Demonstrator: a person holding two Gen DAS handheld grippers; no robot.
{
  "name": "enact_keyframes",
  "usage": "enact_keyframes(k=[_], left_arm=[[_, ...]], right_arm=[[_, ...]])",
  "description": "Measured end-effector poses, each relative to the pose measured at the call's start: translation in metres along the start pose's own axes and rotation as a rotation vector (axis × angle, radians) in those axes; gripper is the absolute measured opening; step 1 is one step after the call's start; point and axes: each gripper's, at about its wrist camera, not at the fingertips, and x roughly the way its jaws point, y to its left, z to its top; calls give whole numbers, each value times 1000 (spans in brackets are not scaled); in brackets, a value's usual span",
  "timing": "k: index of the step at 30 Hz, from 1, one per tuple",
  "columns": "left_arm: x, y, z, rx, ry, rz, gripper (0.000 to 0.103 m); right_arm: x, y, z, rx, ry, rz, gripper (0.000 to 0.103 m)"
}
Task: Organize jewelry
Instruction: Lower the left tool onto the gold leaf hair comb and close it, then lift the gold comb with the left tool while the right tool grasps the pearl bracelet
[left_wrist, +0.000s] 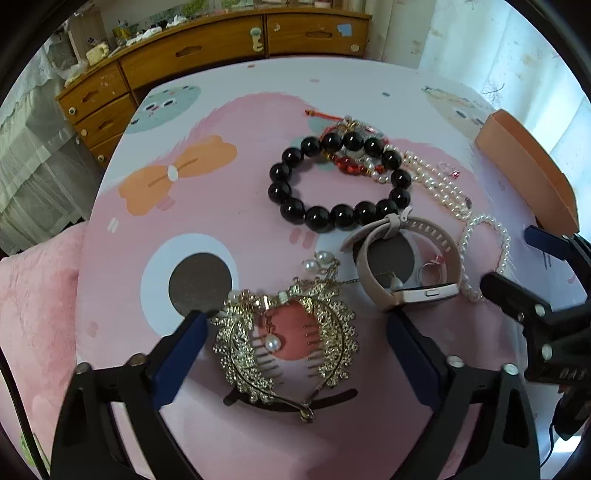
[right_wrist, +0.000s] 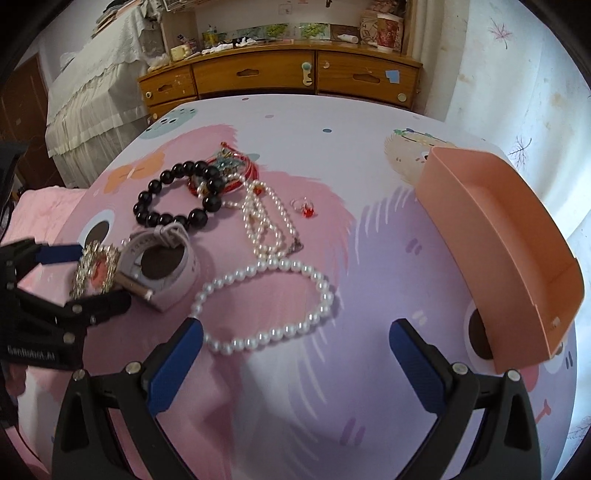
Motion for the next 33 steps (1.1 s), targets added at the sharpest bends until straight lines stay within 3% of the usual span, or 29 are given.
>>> enact_keyframes(k=[3, 8, 13, 18, 26, 33], left_arm=[[-4, 1, 1, -2, -16, 4, 72], [-9, 6, 0, -21, -18, 8, 72], [-12, 11, -5, -25, -22, -13, 71], [-18, 12, -11, -19, -24, -54, 71], [-37, -7, -15, 13, -62, -103, 71], [-73, -31, -12, -18, -137, -77, 71]], right_arm=[[-1, -2, 7, 27, -12, 4, 96], [2, -7, 18, 79, 4, -18, 81], [6, -6, 19, 106, 34, -37, 55], [4, -4, 20, 114, 54, -62, 12], [-8, -10, 18, 148, 26, -8, 7], [-44, -14, 32, 92, -55, 93, 7]])
